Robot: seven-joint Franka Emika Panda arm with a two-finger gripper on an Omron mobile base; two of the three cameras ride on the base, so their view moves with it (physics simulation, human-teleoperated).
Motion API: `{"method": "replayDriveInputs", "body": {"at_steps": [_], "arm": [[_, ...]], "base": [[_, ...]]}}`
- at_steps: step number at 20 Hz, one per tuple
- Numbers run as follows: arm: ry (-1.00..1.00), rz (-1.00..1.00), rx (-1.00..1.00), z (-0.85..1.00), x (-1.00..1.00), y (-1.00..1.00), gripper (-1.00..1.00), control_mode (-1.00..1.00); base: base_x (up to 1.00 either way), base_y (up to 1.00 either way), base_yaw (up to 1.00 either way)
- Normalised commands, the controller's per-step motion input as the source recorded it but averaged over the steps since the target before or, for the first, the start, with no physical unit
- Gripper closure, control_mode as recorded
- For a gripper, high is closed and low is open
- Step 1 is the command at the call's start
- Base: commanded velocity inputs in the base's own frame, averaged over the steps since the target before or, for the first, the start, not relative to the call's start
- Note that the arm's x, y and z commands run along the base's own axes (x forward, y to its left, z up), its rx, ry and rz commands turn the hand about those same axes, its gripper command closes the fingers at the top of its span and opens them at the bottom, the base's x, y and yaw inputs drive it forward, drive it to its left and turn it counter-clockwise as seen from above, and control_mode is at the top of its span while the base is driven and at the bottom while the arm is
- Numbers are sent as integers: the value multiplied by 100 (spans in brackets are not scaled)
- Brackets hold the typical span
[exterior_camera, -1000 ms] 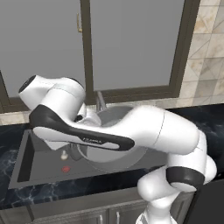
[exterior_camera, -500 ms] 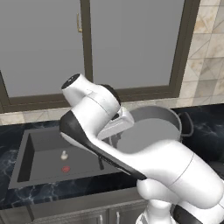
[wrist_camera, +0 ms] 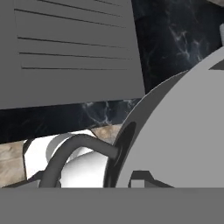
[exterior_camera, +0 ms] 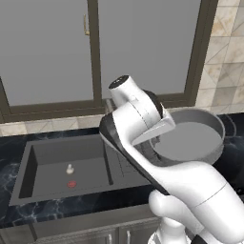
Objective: Dump the mushroom from the pot into the sink. Then turn on the water and wash the mushroom. Then turn off the water and put the mushroom back in the pot.
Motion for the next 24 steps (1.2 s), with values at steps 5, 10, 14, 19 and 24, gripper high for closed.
{"method": "replayDriveInputs", "body": {"at_steps": [5,10,14,19,24], "arm": [[5,0,0,0,21,-98,100,-100],[9,1,5,0,27,-100,100,-100],[14,12,19,0,37,-91,100,-100],[16,18,23,-12,46,-87,100,-100],[17,22,16,-35,59,-71,100,-100]], "base": [[0,0,0],[0,0,0],[0,0,0],[0,0,0],[0,0,0]]}}
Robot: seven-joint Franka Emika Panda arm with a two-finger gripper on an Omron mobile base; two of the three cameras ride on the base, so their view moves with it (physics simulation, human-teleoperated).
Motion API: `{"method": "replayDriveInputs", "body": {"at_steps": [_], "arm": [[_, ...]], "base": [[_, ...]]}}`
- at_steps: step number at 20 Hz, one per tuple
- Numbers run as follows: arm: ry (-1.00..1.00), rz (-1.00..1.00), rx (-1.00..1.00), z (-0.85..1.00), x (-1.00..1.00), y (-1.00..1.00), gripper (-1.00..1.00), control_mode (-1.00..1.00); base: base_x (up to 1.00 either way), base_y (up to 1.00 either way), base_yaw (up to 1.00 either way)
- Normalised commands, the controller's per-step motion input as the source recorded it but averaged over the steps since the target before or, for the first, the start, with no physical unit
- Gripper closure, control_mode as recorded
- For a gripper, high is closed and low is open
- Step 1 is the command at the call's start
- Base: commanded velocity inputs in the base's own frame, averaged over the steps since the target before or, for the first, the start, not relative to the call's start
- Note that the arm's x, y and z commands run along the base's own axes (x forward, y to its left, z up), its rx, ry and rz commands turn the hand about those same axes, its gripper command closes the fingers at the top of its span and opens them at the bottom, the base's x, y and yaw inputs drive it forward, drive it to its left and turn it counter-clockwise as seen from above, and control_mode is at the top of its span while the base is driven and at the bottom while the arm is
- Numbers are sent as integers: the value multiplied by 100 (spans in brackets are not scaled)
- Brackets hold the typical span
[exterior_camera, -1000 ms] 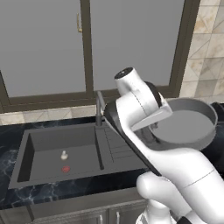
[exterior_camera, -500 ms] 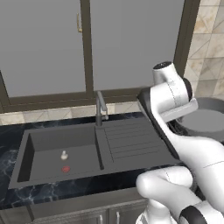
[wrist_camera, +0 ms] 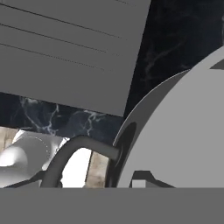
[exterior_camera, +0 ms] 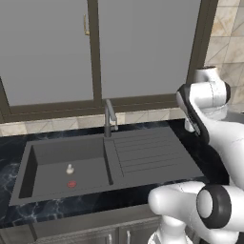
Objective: Dump the mushroom from the pot into the sink. Then turn on the water and wash the mushroom. Then turn off the water and put the mushroom back in the pot.
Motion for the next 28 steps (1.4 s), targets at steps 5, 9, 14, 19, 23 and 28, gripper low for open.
{"method": "replayDriveInputs", "body": {"at_steps": [5,9,14,19,23,28], "arm": [[11,24,9,-44,49,-56,100,-100],[1,23,6,-46,26,-51,100,-100],[0,19,9,-51,7,-42,100,-100],[0,10,13,-54,3,-23,100,-100],[0,4,13,-47,0,-4,100,-100],[-2,1,8,-39,14,-1,100,-100]], "base": [[0,0,0],[0,0,0],[0,0,0],[0,0,0],[0,0,0],[0,0,0]]}}
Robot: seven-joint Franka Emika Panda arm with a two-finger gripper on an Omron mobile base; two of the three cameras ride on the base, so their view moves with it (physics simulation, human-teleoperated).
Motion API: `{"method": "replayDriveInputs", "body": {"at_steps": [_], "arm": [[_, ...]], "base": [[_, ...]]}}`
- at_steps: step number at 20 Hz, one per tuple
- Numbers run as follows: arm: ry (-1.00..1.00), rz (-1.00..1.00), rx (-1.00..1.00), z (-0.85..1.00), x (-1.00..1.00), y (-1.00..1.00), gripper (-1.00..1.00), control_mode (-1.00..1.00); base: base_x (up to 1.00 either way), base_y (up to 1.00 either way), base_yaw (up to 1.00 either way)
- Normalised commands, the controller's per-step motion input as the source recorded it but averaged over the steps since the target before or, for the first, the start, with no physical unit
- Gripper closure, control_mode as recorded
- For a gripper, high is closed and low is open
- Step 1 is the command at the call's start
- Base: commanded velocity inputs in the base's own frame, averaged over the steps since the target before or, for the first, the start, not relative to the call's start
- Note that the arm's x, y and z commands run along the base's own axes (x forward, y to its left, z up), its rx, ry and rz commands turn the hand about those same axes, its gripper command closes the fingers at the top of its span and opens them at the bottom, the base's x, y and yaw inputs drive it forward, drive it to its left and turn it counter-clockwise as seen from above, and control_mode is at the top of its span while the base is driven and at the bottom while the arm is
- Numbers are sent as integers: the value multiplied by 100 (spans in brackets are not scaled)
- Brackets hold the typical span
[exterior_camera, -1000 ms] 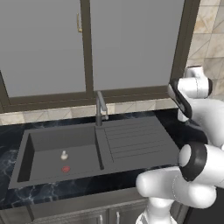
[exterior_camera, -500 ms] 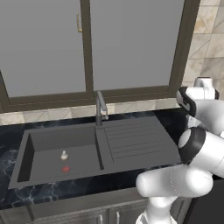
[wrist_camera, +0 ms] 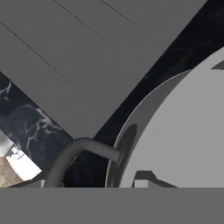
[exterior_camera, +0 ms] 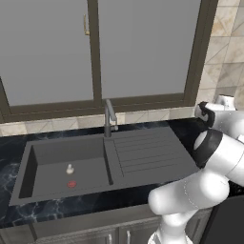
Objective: Dump the mushroom from the pot into the sink. Then turn on the water and wash the mushroom. Then turn off the water and put the mushroom back in the pot.
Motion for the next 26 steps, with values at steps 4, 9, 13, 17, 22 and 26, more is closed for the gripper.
{"method": "replayDriveInputs", "body": {"at_steps": [4,9,13,17,22,26], "arm": [[-4,0,2,-40,22,-3,100,-100],[-2,0,0,-46,23,-4,100,-100],[0,0,0,-49,18,0,100,-100],[0,0,0,-38,9,0,100,-100],[0,0,0,-17,1,0,-100,-100],[0,0,0,0,0,-1,-100,-100]], "base": [[0,0,0],[0,0,0],[0,0,0],[0,0,0],[0,0,0],[0,0,0]]}}
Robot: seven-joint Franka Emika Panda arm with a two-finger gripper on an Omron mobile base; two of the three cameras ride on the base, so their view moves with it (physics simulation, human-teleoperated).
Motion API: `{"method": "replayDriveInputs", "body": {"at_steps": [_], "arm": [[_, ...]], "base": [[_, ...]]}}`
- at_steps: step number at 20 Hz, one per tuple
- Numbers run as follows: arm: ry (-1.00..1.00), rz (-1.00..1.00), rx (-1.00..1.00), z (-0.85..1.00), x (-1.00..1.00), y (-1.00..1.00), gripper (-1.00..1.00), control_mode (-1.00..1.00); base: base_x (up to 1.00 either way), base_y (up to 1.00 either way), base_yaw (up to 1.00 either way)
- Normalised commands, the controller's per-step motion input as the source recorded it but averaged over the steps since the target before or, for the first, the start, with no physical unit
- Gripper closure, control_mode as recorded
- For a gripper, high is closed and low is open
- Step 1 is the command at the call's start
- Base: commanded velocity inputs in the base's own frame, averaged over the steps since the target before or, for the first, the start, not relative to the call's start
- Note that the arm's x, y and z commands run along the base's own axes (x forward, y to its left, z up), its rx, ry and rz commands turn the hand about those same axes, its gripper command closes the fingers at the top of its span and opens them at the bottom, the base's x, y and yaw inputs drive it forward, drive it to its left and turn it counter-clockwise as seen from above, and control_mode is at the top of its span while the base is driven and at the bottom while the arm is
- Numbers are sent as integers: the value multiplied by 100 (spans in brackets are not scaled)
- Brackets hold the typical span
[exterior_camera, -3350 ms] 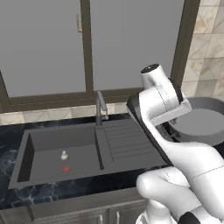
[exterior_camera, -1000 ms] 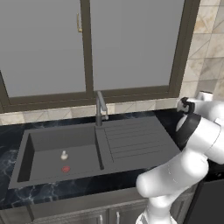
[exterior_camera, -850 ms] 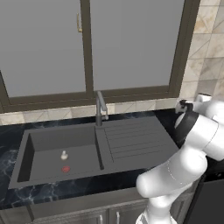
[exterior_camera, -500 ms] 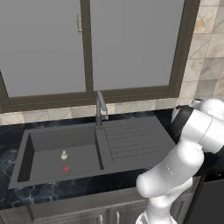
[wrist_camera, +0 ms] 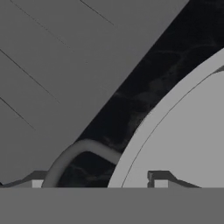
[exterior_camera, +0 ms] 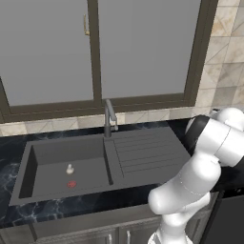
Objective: Dump the mushroom from the pot into the sink. Then turn on the water and wash the mushroom. Then turn off the water and put the mushroom back in the pot.
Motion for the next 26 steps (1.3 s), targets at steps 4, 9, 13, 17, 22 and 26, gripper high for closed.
{"method": "replayDriveInputs", "body": {"at_steps": [4,9,13,17,22,26], "arm": [[0,0,0,3,0,0,-100,-100],[0,0,0,15,0,2,-100,-100],[0,0,0,37,0,13,-100,-100],[0,0,0,31,0,28,-100,-100],[0,0,0,32,0,33,-100,-100],[-1,0,2,46,-6,51,-100,-100]], "base": [[0,0,0],[0,0,0],[0,0,0],[0,0,0],[0,0,0],[0,0,0]]}}
